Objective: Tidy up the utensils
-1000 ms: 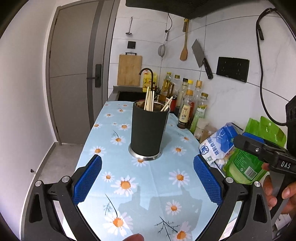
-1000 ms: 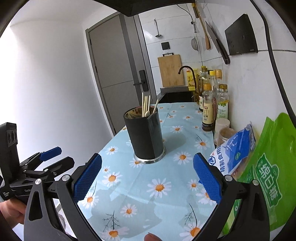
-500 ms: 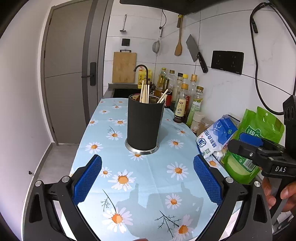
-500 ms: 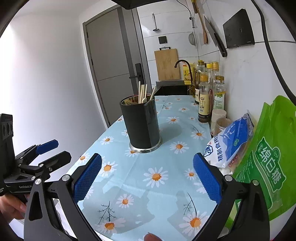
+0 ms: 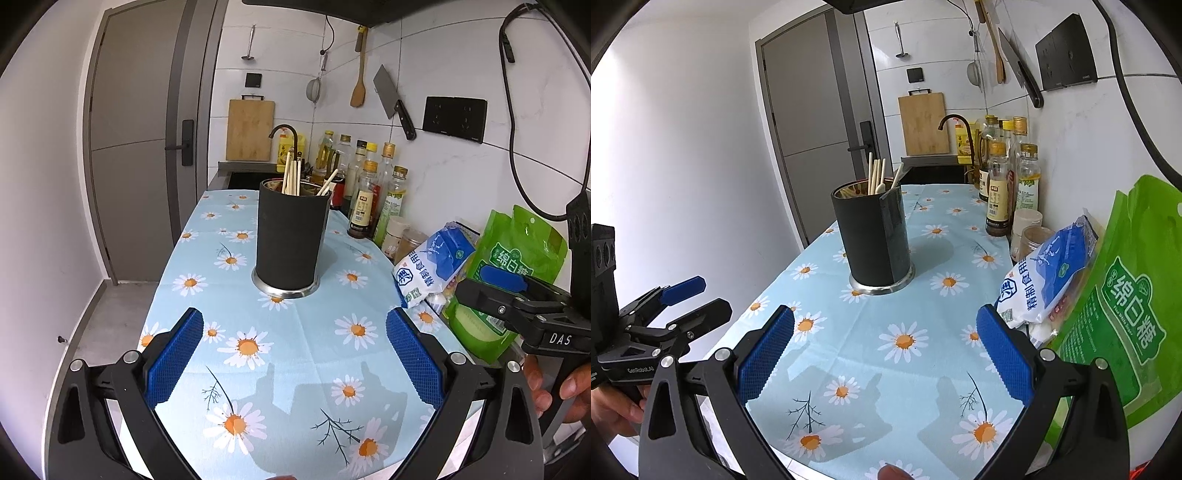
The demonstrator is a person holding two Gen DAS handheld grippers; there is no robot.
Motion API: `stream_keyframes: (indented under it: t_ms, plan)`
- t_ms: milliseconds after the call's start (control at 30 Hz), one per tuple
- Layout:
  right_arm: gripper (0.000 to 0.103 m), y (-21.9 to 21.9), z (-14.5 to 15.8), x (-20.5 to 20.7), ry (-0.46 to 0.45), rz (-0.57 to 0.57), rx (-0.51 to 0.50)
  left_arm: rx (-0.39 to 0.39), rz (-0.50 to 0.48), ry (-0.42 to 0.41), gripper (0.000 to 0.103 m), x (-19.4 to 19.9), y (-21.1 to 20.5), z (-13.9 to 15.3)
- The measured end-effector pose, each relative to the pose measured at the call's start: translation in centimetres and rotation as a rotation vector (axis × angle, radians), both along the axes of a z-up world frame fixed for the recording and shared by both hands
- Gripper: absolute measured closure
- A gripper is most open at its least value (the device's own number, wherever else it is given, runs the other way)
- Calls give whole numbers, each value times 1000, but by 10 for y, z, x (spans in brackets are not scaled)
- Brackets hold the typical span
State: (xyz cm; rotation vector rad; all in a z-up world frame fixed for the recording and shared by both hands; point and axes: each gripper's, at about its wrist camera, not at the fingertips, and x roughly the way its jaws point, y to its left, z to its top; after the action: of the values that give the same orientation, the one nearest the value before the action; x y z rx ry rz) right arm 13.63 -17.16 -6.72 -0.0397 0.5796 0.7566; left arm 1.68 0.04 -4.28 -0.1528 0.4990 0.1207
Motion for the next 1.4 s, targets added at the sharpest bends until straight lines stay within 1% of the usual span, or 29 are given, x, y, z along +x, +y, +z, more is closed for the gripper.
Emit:
stream_keyframes:
  t_ms: [333, 700, 1400]
  plan:
    - [5, -3, -4, -4, 15, -6, 0, -5, -4, 15, 7, -1, -3, -3]
    - [5, -6, -6, 1, 26, -12, -2, -9, -3, 17, 7, 1, -6, -1]
    - [5, -3, -11, 1, 37, -18, -17, -25, -35, 39, 7, 7, -9, -6]
